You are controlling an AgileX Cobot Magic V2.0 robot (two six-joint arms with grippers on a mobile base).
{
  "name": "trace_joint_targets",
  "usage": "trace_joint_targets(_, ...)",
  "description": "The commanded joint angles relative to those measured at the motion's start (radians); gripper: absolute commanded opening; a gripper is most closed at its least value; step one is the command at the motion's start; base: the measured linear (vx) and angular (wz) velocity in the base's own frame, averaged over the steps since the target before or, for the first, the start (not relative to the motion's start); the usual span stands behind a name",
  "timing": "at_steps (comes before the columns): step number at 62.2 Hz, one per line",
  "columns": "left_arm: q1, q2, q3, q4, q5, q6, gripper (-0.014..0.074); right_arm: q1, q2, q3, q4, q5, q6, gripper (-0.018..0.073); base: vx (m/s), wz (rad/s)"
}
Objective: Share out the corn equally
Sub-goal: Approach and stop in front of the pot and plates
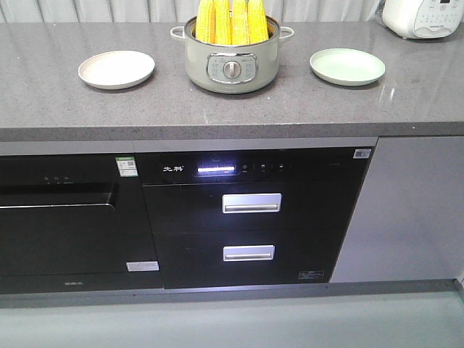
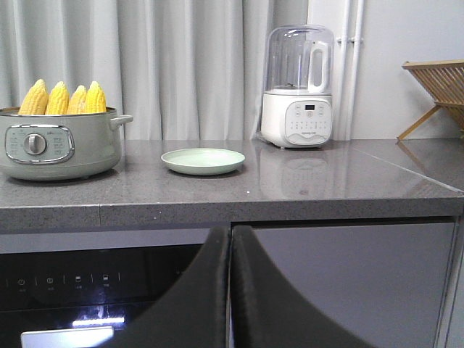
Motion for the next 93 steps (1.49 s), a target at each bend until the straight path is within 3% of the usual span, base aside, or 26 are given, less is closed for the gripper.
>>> trace_joint_targets(1,0.000,-0.017,0.015,-0.004,-0.071,-0.004,-0.0006,-0.004,-0.003,0.008,-0.007,-0.082,0.000,-0.0003,0.12,0.00)
trace_joint_targets(93,0.000,-0.017,0.015,-0.004,-0.071,-0.004,-0.0006,-0.004,-0.003,0.008,-0.007,-0.082,0.000,-0.0003,0.12,-0.02)
